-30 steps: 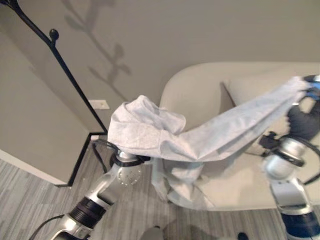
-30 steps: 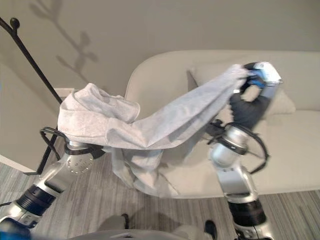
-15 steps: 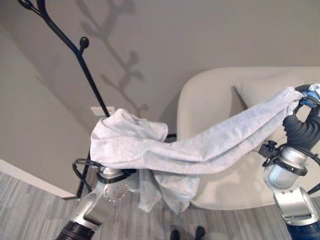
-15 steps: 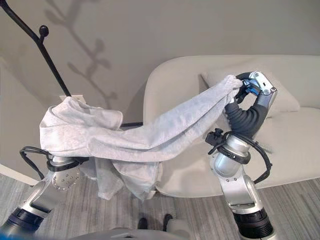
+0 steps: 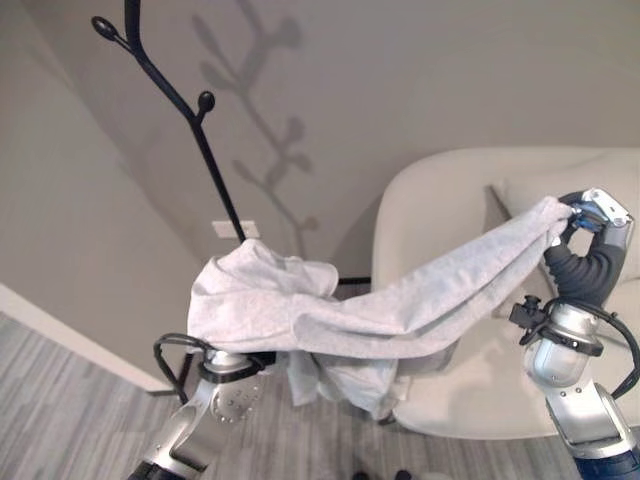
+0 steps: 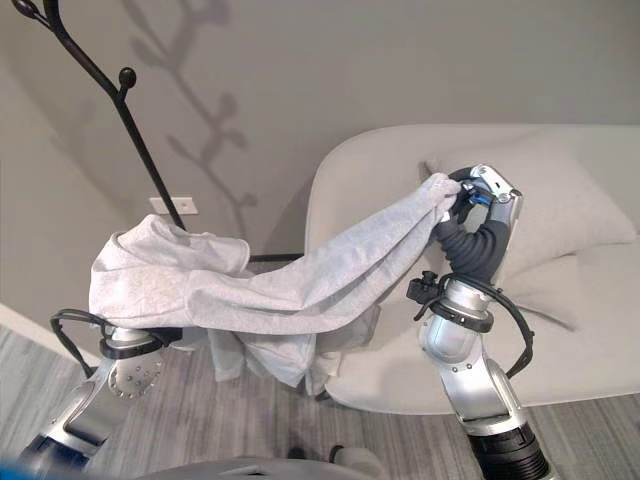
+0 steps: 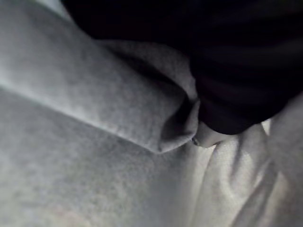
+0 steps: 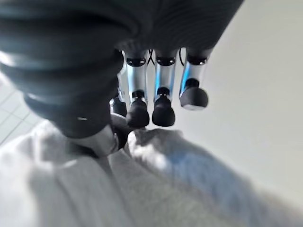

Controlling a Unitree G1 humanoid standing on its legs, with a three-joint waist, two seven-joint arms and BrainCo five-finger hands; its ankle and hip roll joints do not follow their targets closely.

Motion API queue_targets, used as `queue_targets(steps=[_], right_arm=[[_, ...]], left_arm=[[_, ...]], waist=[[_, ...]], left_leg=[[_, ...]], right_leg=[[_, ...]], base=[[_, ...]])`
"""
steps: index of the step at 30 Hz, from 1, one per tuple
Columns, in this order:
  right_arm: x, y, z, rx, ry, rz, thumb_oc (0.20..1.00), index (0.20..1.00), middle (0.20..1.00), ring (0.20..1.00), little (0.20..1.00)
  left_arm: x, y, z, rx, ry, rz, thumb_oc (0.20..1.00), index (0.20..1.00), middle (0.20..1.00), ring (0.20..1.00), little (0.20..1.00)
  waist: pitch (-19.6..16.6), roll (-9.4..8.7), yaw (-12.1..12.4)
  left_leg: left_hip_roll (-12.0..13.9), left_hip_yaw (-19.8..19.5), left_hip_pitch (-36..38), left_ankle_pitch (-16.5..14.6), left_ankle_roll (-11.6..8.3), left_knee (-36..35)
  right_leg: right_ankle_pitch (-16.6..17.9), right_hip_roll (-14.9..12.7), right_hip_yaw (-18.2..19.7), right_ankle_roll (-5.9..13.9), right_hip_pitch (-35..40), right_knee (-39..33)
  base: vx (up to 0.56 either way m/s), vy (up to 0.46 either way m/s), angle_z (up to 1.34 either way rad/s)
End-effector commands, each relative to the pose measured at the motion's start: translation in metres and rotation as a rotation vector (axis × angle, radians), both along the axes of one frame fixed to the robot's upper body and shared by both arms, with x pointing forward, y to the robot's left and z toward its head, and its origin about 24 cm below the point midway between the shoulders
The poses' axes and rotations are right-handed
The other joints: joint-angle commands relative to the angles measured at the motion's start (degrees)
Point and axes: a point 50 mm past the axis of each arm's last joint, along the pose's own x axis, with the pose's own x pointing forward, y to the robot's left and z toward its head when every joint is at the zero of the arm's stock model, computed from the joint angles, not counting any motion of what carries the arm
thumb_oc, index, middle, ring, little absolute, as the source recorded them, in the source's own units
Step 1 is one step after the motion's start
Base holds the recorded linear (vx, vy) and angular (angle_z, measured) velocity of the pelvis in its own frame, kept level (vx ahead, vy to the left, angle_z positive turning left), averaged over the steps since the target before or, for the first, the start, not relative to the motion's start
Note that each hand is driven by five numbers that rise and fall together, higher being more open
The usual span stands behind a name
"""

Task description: Hang the clothes on the sofa on the clothes rack.

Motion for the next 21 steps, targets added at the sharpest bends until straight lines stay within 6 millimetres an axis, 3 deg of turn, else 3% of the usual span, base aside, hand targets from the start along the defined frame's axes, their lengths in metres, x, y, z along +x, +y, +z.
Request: queue_targets(steps=[1, 3, 4, 5, 7, 9, 11, 14, 16, 17, 21], right_arm=[[-0.002, 0.005, 0.027, 0.001, -0.148, 0.065, 0.2, 0.2, 0.2, 0.2, 0.2], [-0.001, 0.006, 0.028, 0.011, -0.155, 0.071, 0.2, 0.2, 0.2, 0.2, 0.2], [0.002, 0.011, 0.028, 0.036, -0.157, 0.099, 0.2, 0.2, 0.2, 0.2, 0.2], [0.003, 0.011, 0.028, 0.036, -0.158, 0.099, 0.2, 0.2, 0.2, 0.2, 0.2], [0.006, 0.012, 0.025, 0.064, -0.148, 0.112, 0.2, 0.2, 0.2, 0.2, 0.2], [0.005, 0.012, 0.025, 0.071, -0.147, 0.111, 0.2, 0.2, 0.2, 0.2, 0.2], [0.004, 0.01, 0.024, 0.069, -0.139, 0.105, 0.2, 0.2, 0.2, 0.2, 0.2], [0.003, 0.005, 0.018, 0.054, -0.1, 0.077, 0.2, 0.2, 0.2, 0.2, 0.2], [0.003, 0.005, 0.015, 0.051, -0.084, 0.069, 0.2, 0.2, 0.2, 0.2, 0.2], [0.005, 0.006, 0.012, 0.039, -0.06, 0.073, 0.2, 0.2, 0.2, 0.2, 0.2], [0.009, 0.008, 0.011, 0.029, -0.05, 0.058, 0.2, 0.2, 0.2, 0.2, 0.2]], left_arm=[[0.0, 0.003, 0.027, -0.066, -0.135, -0.009, 0.2, 0.2, 0.2, 0.2, 0.2], [0.0, 0.004, 0.027, -0.078, -0.134, -0.008, 0.2, 0.2, 0.2, 0.2, 0.2], [0.002, 0.004, 0.031, -0.091, -0.153, -0.011, 0.2, 0.2, 0.2, 0.2, 0.2], [0.003, 0.004, 0.032, -0.092, -0.154, -0.01, 0.2, 0.2, 0.2, 0.2, 0.2], [0.005, 0.001, 0.033, -0.113, -0.165, -0.022, 0.2, 0.2, 0.2, 0.2, 0.2], [0.005, 0.001, 0.033, -0.12, -0.163, -0.021, 0.2, 0.2, 0.2, 0.2, 0.2], [0.007, -0.003, 0.032, -0.126, -0.154, -0.038, 0.2, 0.2, 0.2, 0.2, 0.2], [0.008, -0.012, 0.026, -0.129, -0.113, -0.092, 0.2, 0.2, 0.2, 0.2, 0.2], [0.01, -0.013, 0.026, -0.108, -0.111, -0.098, 0.2, 0.2, 0.2, 0.2, 0.2], [0.013, -0.01, 0.03, -0.055, -0.124, -0.089, 0.2, 0.2, 0.2, 0.2, 0.2], [0.014, -0.006, 0.033, -0.015, -0.144, -0.066, 0.2, 0.2, 0.2, 0.2, 0.2]], waist=[[-1.4, -0.8, 0.0], [-1.7, -0.81, 0.3], [-2.4, -0.9, 0.7], [-2.4, -0.83, 0.6], [-2.7, -0.49, 0.9], [-2.8, -0.08, 0.9], [-3.5, 0.89, 0.5], [-4.4, 1.58, -0.2], [-4.6, 0.85, -0.4], [-4.7, -0.34, -0.4], [-4.7, -1.06, -0.1]], left_leg=[[8.7, 0.4, 3.4, -5.1, -1.48, -4.4], [9.9, -0.8, 4.5, -4.3, -1.55, -7.9], [17.3, -5.1, 5.5, 3.1, -3.41, -17.6], [17.5, -5.1, 5.9, 3.6, -3.53, -18.4], [22.7, -7.7, 5.8, 8.7, -5.41, -23.0], [23.4, -8.6, 6.1, 9.5, -5.98, -24.0], [23.2, -9.7, 6.7, 8.2, -6.99, -23.5], [21.4, -6.9, 7.8, 4.4, -7.67, -22.8], [19.3, -6.0, 8.1, 2.3, -6.63, -22.2], [16.5, -4.7, 8.5, 0.7, -4.74, -22.2], [13.1, -3.9, 9.8, 0.1, -2.36, -23.4]], right_leg=[[2.2, 2.9, 1.7, 2.49, 5.4, -9.4], [2.0, 2.5, 1.9, 2.7, 5.1, -9.3], [1.0, 0.9, 3.1, 3.19, 3.8, -8.5], [1.0, 1.1, 3.0, 3.09, 3.8, -8.4], [0.2, -0.4, 4.4, 4.27, 4.4, -9.1], [0.1, -0.6, 4.6, 4.51, 4.9, -9.4], [0.7, -2.1, 5.1, 5.64, 5.9, -10.5], [2.1, -5.7, 4.9, 7.93, 5.8, -10.7], [4.7, -8.3, 5.2, 9.13, 4.7, -10.7], [8.5, -10.9, 5.7, 10.01, 2.9, -9.8], [12.1, -12.9, 6.3, 10.1, 0.3, -6.2]], base=[[0.07, 0.085, 0.16], [0.06, 0.167, -0.01], [0.04, 0.195, -0.12], [0.05, 0.29, -0.14], [0.07, 0.307, -0.05], [0.07, 0.281, -0.13], [0.1, 0.43, -0.21], [0.06, 0.518, -0.07], [-0.02, 0.525, 0.12], [-0.03, 0.468, -0.06], [-0.04, 0.398, -0.24]])
